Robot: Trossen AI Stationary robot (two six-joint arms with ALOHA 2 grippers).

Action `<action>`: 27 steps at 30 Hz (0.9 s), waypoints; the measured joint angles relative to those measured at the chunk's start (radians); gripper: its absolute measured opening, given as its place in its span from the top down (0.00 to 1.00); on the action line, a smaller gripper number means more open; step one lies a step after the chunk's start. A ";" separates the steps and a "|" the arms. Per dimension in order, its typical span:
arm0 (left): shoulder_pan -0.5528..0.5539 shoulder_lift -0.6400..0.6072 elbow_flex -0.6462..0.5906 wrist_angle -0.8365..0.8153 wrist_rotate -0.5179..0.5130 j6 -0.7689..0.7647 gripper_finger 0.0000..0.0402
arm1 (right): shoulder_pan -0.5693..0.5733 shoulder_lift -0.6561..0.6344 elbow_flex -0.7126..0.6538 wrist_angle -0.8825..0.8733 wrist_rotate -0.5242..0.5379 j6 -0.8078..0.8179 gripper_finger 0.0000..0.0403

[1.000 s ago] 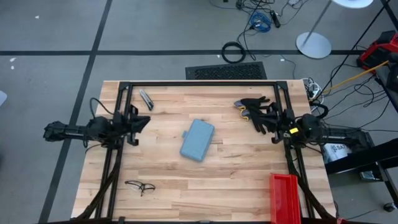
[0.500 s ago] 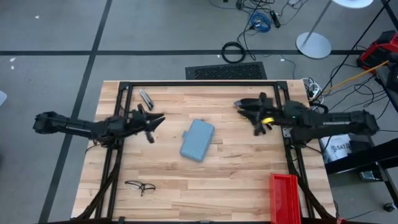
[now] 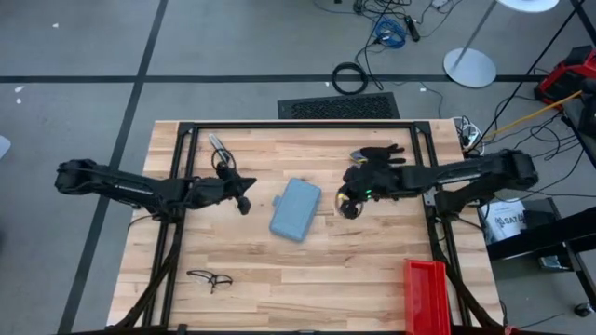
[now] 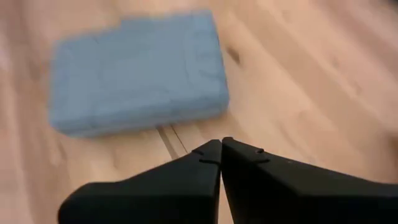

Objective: Prefit tool cases
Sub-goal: Open the gray prefit tool case

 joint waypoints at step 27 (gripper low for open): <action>0.014 0.512 0.052 0.340 0.207 -0.214 1.00 | 0.048 0.418 0.001 0.324 -0.015 0.063 1.00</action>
